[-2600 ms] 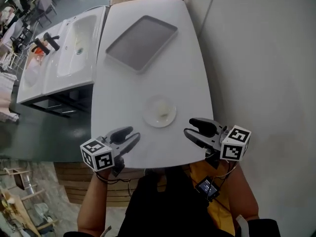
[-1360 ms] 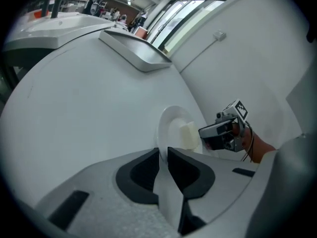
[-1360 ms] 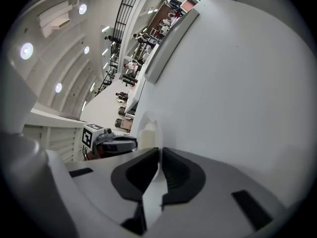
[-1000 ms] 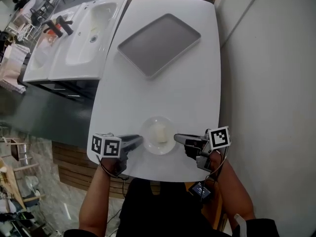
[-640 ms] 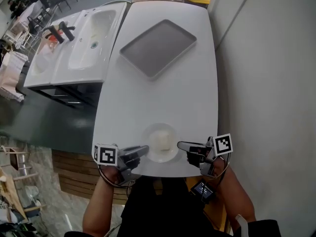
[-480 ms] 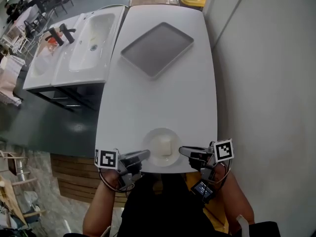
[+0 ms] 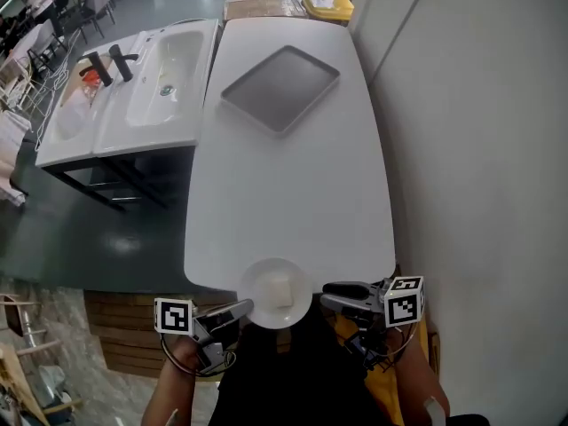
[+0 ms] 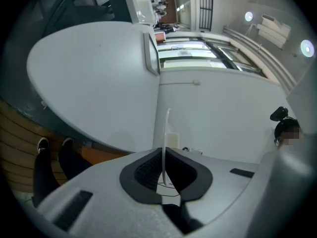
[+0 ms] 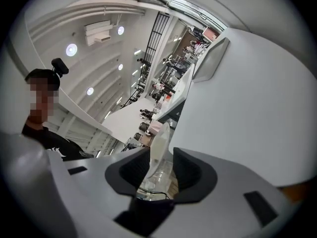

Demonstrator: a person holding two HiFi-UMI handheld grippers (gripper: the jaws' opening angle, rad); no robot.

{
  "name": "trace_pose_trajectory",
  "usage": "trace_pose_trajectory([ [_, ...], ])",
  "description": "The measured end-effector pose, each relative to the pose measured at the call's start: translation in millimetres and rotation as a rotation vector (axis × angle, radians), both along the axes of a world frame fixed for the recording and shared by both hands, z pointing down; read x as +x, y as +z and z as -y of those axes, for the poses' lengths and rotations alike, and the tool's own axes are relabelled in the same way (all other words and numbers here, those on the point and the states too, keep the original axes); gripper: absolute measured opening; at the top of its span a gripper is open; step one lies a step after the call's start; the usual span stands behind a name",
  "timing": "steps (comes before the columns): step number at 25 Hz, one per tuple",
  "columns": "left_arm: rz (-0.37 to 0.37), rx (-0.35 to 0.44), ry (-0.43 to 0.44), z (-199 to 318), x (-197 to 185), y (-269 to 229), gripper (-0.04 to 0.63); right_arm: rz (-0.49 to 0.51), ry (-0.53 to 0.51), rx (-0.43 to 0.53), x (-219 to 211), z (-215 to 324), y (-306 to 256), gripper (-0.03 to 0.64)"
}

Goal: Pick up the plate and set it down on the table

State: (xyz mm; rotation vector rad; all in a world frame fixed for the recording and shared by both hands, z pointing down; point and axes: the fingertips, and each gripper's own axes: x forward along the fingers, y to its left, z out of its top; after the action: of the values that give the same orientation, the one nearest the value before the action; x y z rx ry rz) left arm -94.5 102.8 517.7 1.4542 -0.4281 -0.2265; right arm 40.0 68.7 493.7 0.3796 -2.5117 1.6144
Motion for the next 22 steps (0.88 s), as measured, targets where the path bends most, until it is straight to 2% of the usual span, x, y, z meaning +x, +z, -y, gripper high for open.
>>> trace_pose_trajectory([
  [6, 0.066, 0.084, 0.028, 1, -14, -13, 0.015, 0.01, 0.02, -0.003, -23, -9, -7, 0.116],
  [11, 0.099, 0.108, 0.048, 22, -5, -17, 0.015, 0.001, 0.07, 0.035, -22, 17, -14, 0.117],
  [14, 0.096, 0.169, 0.072, 44, 8, -22, 0.015, 0.009, 0.1, 0.043, -15, 35, -17, 0.115],
  [17, 0.094, 0.162, 0.066, 66, 27, -22, 0.015, 0.006, 0.115, 0.044, 0, 55, -16, 0.106],
  [19, 0.093, 0.145, 0.053, 84, 40, -21, 0.015, 0.0, 0.126, 0.046, 15, 74, -10, 0.067],
  [22, 0.131, 0.131, 0.049, 114, 59, -11, 0.014, 0.001, 0.132, 0.032, 38, 107, 2, 0.034],
])
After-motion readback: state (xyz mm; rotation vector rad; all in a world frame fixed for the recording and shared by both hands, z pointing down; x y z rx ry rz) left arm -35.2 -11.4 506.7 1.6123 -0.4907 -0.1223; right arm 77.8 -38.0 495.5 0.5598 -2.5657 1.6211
